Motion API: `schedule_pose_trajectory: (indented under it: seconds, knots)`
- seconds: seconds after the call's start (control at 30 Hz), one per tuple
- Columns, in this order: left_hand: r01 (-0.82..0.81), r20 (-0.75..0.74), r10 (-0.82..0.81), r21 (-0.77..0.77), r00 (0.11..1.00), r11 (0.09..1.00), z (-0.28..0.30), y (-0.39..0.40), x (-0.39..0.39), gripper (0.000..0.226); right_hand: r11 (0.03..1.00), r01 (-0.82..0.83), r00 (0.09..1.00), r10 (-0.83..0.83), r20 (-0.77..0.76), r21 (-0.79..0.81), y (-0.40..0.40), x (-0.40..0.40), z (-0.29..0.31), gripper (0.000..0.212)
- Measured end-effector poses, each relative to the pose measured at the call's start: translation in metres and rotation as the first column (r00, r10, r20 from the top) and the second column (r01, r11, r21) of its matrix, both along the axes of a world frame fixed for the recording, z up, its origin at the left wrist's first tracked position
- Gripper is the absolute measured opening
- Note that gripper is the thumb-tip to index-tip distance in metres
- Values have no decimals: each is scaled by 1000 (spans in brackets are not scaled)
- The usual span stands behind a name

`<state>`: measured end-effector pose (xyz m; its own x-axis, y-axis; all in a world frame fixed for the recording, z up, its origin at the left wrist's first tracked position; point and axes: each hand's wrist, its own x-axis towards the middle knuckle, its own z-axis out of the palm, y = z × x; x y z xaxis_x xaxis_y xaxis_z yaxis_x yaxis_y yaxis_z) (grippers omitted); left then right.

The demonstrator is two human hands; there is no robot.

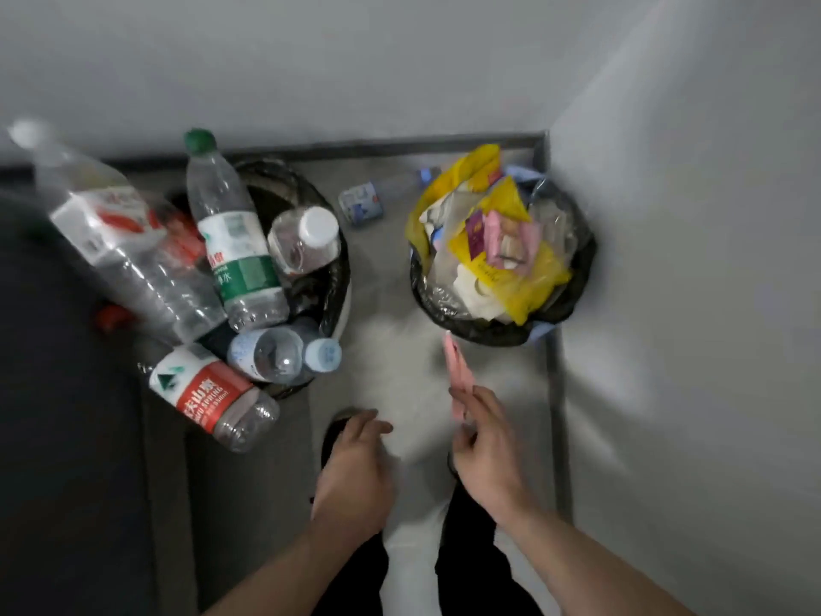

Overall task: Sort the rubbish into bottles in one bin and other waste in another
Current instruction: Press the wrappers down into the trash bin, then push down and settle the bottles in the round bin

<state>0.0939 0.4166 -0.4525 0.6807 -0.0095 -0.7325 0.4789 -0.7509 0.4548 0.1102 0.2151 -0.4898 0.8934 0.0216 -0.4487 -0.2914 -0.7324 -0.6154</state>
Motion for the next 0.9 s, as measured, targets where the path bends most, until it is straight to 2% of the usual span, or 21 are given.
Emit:
schedule_pose_trajectory:
  seconds: [0.07,0.13,0.23,0.37,0.43,0.53,0.67,0.8,0.9]
  knots:
    - [-9,23,9,-30,1000,1000,30,-14,21,49,988,144,983,-149,105,53,-10,33,47,58]
    - [-12,24,13,-43,1000,999,51,-28,47,56,978,204,973,-208,105,46,-23,71,77,58]
    - [-36,-10,35,-88,999,995,63,-48,92,67,987,156,984,-153,88,-32,-40,126,92,56]
    - [-84,-37,79,-160,996,984,53,-67,145,73,993,7,995,4,97,-119,-52,184,82,30]
    - [1,-29,-5,-142,1000,990,41,-73,159,72,992,41,997,-33,70,-119,-54,200,79,25]
    - [186,-73,-190,-64,979,981,29,-82,167,76,986,142,990,-142,13,-84,-58,210,88,28]
    - [351,-128,-350,-16,928,936,35,-97,167,83,989,116,993,-116,8,-94,-72,200,89,26]
    - [313,-172,-311,-17,935,950,56,-97,159,90,982,133,991,-133,5,-131,-85,183,93,43]
    - [249,-90,-252,-38,964,968,99,-77,150,83,987,101,994,-104,-20,-122,-76,176,116,45]
